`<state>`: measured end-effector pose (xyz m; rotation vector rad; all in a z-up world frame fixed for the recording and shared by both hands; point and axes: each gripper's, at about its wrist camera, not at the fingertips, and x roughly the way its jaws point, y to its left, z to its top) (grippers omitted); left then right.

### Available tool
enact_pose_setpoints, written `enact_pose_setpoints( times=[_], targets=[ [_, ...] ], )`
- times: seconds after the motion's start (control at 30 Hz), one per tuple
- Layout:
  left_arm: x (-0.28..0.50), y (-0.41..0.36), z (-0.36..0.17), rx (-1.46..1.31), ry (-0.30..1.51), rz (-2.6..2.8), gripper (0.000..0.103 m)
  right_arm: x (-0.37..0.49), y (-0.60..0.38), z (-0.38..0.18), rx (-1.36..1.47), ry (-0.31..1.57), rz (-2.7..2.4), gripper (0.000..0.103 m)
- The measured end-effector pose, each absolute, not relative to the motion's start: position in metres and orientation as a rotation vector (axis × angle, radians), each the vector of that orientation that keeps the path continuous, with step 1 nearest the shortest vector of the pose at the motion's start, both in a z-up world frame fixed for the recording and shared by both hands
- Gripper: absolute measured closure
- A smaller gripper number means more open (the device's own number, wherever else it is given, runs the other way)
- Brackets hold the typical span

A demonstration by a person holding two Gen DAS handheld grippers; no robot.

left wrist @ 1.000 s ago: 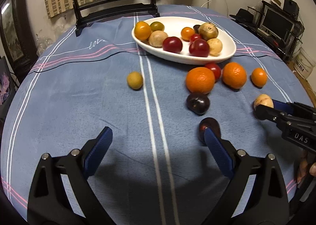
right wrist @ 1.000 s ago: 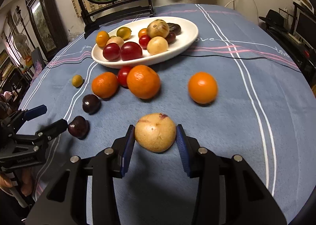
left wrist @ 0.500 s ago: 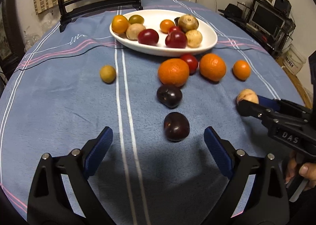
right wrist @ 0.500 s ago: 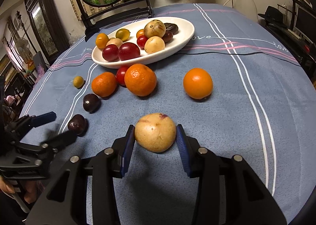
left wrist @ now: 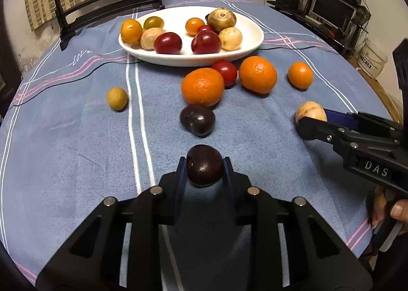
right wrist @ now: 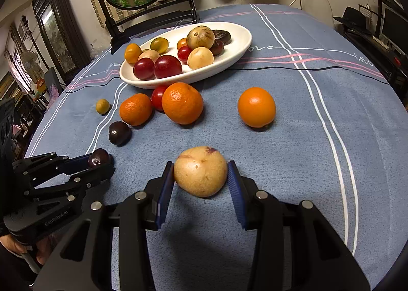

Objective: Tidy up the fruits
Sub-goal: 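Grasp the pale tan fruit with the right tool while the left tool grasps a dark purple plum, then carry the tan fruit and purple plum over the plate, then lower both fruits onto the plate and open both tools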

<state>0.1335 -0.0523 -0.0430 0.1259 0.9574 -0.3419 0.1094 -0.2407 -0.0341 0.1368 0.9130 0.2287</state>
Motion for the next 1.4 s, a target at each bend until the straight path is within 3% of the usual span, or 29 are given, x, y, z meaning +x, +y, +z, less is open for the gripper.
enact_pose_setpoints(
  times=[0.27, 0.73, 1.07, 1.4],
  targets=[
    [0.140, -0.032, -0.017, 0.075, 0.921, -0.335, 0.075, 0.108, -0.239, -0.026, 0.131, 0.902, 0.246, 0.060],
    [0.227, -0.024, 0.053, -0.018, 0.801, -0.345, 0.075, 0.177, -0.217, 0.052, 0.074, 0.707, 0.303, 0.060],
    [0.316, -0.042, 0.013, -0.051, 0.904, -0.294, 0.074, 0.281, -0.204, 0.039, 0.097, 0.778, 0.274, 0.060],
    [0.343, -0.048, -0.004, -0.048, 0.935, -0.274, 0.074, 0.325, -0.204, 0.018, 0.102, 0.825, 0.239, 0.059]
  ],
)
